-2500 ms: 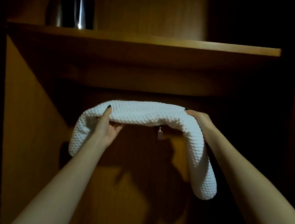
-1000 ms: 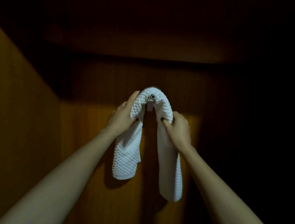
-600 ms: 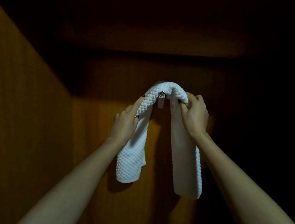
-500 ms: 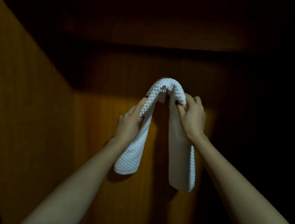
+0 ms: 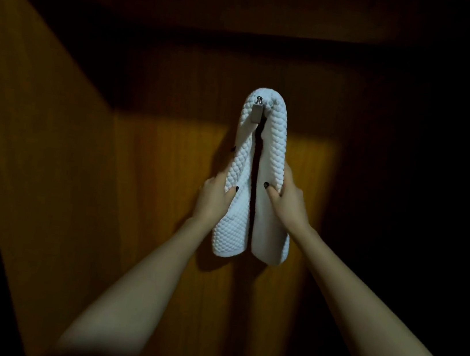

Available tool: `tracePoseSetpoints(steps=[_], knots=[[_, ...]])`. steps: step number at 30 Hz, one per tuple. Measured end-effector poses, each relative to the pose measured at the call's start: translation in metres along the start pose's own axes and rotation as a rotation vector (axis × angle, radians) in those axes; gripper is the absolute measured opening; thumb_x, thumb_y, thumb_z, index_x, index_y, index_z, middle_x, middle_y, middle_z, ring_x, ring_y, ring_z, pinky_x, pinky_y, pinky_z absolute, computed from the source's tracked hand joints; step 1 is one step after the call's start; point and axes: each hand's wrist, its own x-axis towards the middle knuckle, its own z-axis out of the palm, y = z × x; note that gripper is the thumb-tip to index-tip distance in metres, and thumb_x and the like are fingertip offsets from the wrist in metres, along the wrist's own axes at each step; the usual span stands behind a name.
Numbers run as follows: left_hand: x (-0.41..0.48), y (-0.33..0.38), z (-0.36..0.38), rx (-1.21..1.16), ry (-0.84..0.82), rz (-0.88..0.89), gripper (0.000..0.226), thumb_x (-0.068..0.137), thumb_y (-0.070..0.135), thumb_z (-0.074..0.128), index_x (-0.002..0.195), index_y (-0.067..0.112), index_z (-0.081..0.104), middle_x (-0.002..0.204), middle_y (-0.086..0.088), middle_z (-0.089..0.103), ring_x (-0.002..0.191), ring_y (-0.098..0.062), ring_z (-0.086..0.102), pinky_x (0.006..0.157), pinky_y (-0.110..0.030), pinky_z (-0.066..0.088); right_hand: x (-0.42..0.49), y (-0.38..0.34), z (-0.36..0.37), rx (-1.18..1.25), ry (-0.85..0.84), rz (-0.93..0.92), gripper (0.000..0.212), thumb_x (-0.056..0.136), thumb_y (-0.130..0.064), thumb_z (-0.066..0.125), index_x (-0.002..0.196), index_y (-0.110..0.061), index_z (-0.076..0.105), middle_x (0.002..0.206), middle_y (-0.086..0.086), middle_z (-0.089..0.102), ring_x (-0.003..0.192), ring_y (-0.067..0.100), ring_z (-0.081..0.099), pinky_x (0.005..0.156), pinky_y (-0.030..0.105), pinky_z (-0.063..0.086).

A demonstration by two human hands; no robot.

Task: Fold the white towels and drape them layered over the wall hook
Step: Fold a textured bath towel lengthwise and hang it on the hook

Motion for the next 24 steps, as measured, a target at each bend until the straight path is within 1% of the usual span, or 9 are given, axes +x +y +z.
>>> tracePoseSetpoints(steps=[2, 4, 6, 8, 10, 13, 18, 21, 24], knots=[[-0.008, 0.0, -0.007, -0.034, -0.023, -0.02, 0.046, 0.095, 0.019, 0.056, 0.139, 0.012, 0.043, 0.128, -0.014, 0.06, 0.114, -0.033, 0.058, 0.091, -0.044, 0.05, -0.009, -0.004, -0.005, -0.022, -0.02, 0.011, 0.069, 0.098, -0.021, 0.055, 0.155, -0.029, 0.016, 0.132, -0.001, 0.058, 0.1, 0.017, 0.064, 0.077, 0.028, 0.052], [-0.023, 0.002, -0.017, -0.059, -0.038, 0.004, 0.048, 0.096, 0.02, 0.053, 0.142, 0.017, 0.039, 0.134, -0.01, 0.056, 0.118, -0.029, 0.056, 0.093, -0.039, 0.048, -0.023, -0.008, -0.01, -0.091, -0.035, 0.012, 0.071, 0.096, -0.02, 0.057, 0.154, -0.026, 0.017, 0.14, 0.003, 0.052, 0.114, 0.022, 0.059, 0.088, 0.038, 0.052], [-0.041, 0.004, -0.029, -0.024, -0.046, 0.045, 0.052, 0.097, 0.019, 0.05, 0.147, 0.02, 0.034, 0.145, -0.006, 0.047, 0.125, -0.023, 0.049, 0.098, -0.029, 0.039, -0.038, -0.011, -0.012, -0.206, -0.054, 0.059, 0.072, 0.095, -0.02, 0.059, 0.155, -0.022, 0.019, 0.151, 0.007, 0.041, 0.133, 0.027, 0.045, 0.104, 0.043, 0.042], [-0.061, 0.003, -0.043, 0.063, -0.073, 0.079, 0.052, 0.098, 0.02, 0.049, 0.149, 0.018, 0.034, 0.151, -0.004, 0.039, 0.134, -0.021, 0.041, 0.105, -0.028, 0.032, -0.059, -0.016, -0.013, -0.306, -0.08, 0.133, 0.071, 0.096, -0.022, 0.058, 0.155, -0.019, 0.019, 0.156, 0.01, 0.032, 0.141, 0.03, 0.033, 0.113, 0.045, 0.034], [-0.086, -0.001, -0.059, 0.199, -0.144, 0.107, 0.052, 0.1, 0.023, 0.048, 0.15, 0.02, 0.033, 0.155, -0.002, 0.035, 0.14, -0.02, 0.032, 0.113, -0.033, 0.027, -0.088, -0.022, -0.012, -0.377, -0.1, 0.148, 0.069, 0.096, -0.023, 0.057, 0.155, -0.019, 0.021, 0.155, 0.013, 0.032, 0.142, 0.033, 0.032, 0.114, 0.047, 0.033], [-0.136, -0.008, -0.08, 0.347, -0.255, 0.188, 0.05, 0.1, 0.024, 0.047, 0.149, 0.026, 0.035, 0.156, -0.001, 0.033, 0.144, -0.02, 0.024, 0.116, -0.036, 0.02, -0.144, -0.036, -0.003, -0.519, -0.186, 0.158, 0.068, 0.097, -0.028, 0.055, 0.155, -0.02, 0.021, 0.154, 0.018, 0.03, 0.142, 0.036, 0.027, 0.114, 0.049, 0.03], [-0.239, -0.013, -0.098, 0.301, -0.371, 0.128, 0.053, 0.1, 0.027, 0.046, 0.15, 0.032, 0.031, 0.159, 0.004, 0.027, 0.147, -0.017, 0.014, 0.119, -0.045, 0.018, -0.263, -0.061, 0.02, -0.582, -0.319, 0.244, 0.065, 0.098, -0.033, 0.053, 0.154, -0.028, 0.021, 0.159, 0.018, 0.02, 0.147, 0.035, 0.017, 0.116, 0.051, 0.023], [-0.308, -0.019, -0.103, 0.312, -0.482, 0.149, 0.053, 0.1, 0.031, 0.045, 0.151, 0.035, 0.029, 0.159, 0.007, 0.024, 0.148, -0.015, 0.011, 0.119, -0.044, 0.012, -0.342, -0.071, 0.034, -0.584, -0.412, 0.339, 0.065, 0.1, -0.035, 0.051, 0.155, -0.033, 0.016, 0.16, 0.018, 0.015, 0.148, 0.036, 0.014, 0.117, 0.052, 0.022], [-0.38, -0.035, -0.106, 0.337, -0.598, 0.134, 0.053, 0.101, 0.033, 0.043, 0.151, 0.036, 0.025, 0.16, 0.008, 0.021, 0.148, -0.014, 0.009, 0.12, -0.043, 0.006, -0.419, -0.074, 0.047, -0.581, -0.516, 0.434, 0.065, 0.101, -0.035, 0.049, 0.155, -0.032, 0.014, 0.161, 0.018, 0.012, 0.148, 0.036, 0.012, 0.117, 0.051, 0.021]])
